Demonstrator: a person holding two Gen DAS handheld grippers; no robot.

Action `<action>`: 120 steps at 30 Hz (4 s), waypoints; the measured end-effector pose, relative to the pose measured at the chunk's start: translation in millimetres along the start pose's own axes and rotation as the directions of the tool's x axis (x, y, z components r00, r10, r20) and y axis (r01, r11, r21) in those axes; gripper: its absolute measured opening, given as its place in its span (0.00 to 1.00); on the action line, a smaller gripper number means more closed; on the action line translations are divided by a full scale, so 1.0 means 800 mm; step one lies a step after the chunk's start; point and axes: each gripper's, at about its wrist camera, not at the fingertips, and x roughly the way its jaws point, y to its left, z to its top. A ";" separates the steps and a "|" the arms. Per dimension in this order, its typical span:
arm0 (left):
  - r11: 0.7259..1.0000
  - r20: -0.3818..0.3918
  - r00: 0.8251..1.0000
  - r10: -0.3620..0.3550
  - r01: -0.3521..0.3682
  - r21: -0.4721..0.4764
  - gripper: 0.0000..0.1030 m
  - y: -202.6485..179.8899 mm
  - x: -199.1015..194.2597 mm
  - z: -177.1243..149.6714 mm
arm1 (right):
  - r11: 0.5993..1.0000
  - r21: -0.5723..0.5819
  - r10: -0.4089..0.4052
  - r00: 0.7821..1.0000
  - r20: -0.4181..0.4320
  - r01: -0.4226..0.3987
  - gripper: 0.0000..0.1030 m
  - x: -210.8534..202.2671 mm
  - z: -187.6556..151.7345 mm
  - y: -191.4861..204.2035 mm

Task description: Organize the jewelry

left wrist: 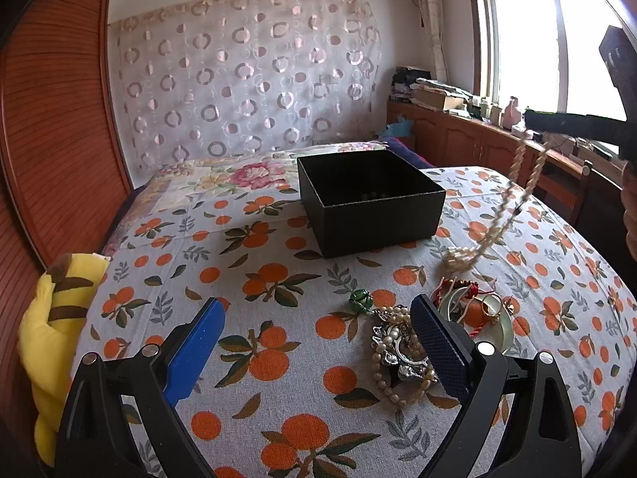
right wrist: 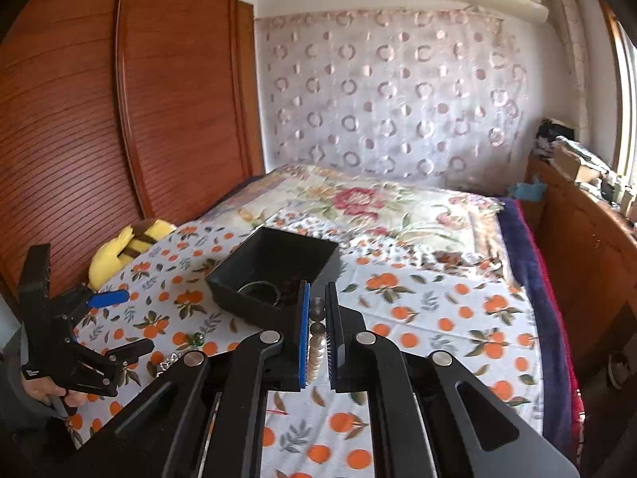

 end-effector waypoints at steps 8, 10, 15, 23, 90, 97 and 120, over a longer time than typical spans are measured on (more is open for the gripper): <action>1.000 0.016 1.000 0.000 -0.001 0.024 0.88 -0.008 -0.001 0.000 | 0.999 0.010 -0.031 0.999 -0.012 0.031 0.08 -0.022 -0.017 -0.017; 0.999 -0.004 1.000 -0.022 0.022 0.035 0.88 -0.017 0.001 0.003 | 0.999 0.011 -0.035 0.999 -0.035 0.035 0.08 -0.018 -0.030 -0.019; 0.992 -0.060 0.994 -0.091 0.096 0.084 0.88 -0.053 0.000 0.011 | 0.999 0.021 -0.034 0.996 -0.086 0.036 0.08 -0.002 -0.055 -0.018; 0.971 -0.158 0.975 -0.156 0.181 0.155 0.88 -0.098 0.019 0.012 | 0.998 0.069 -0.002 0.985 -0.170 0.014 0.08 0.024 -0.104 -0.019; 0.987 -0.048 0.992 -0.121 0.125 0.097 0.67 -0.063 -0.013 0.071 | 1.000 0.018 0.010 0.999 -0.052 -0.010 0.08 -0.011 -0.032 0.010; 0.992 -0.033 0.994 -0.104 0.106 0.069 0.67 -0.045 -0.013 0.081 | 0.999 0.002 0.034 0.999 0.011 -0.034 0.08 -0.011 0.023 0.013; 0.999 0.000 0.999 -0.037 0.037 0.035 0.67 -0.003 -0.003 0.120 | 0.998 -0.047 0.037 0.993 0.114 -0.032 0.08 0.023 0.190 0.026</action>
